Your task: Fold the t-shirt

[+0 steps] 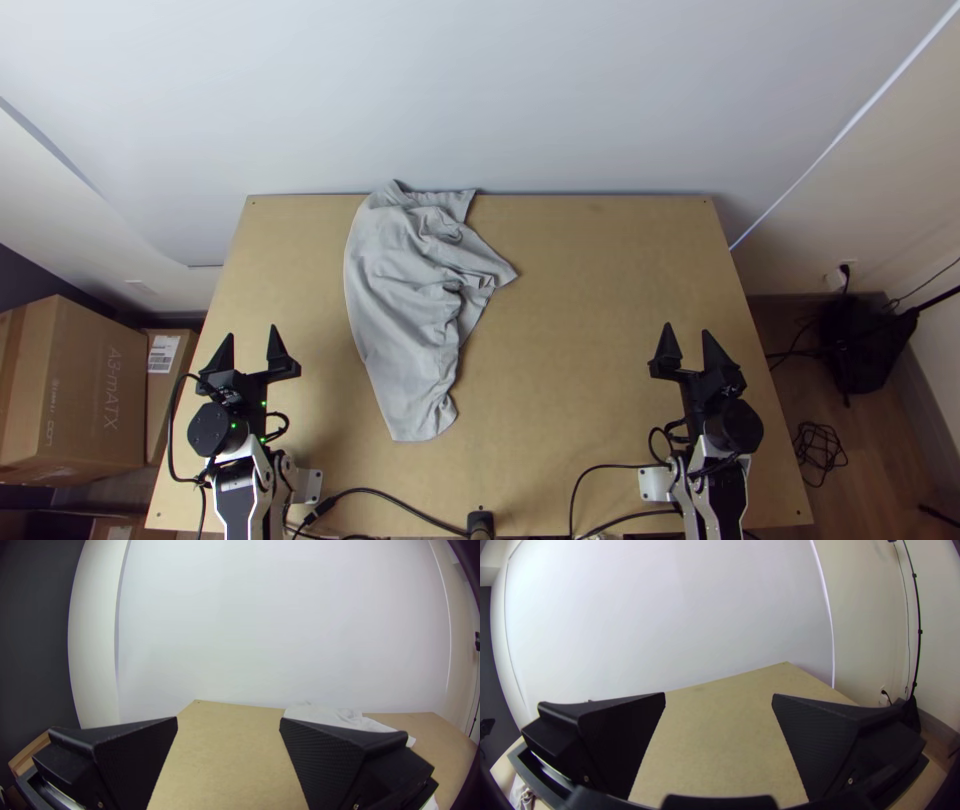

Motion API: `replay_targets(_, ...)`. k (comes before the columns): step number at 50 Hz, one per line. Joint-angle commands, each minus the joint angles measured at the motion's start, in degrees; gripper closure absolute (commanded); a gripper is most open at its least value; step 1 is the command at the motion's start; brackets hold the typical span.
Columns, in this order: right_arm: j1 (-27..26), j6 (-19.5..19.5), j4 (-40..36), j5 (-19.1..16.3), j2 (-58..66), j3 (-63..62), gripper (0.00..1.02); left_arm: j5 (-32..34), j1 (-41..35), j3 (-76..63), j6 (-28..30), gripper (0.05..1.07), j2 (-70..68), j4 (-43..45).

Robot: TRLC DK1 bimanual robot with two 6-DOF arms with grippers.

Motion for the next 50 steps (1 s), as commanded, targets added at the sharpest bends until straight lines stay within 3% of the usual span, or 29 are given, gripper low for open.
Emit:
replay_targets(1,-0.27,-0.62,-0.08,0.60,-0.14,-0.47,0.04,0.26,-0.01,-2.41,0.93,0.09,-0.32,-0.89)
replay_targets(50,1.14,-0.18,-0.08,0.60,-0.14,-0.47,0.04,0.26,-0.01,-2.41,0.93,0.09,-0.32,-0.89)
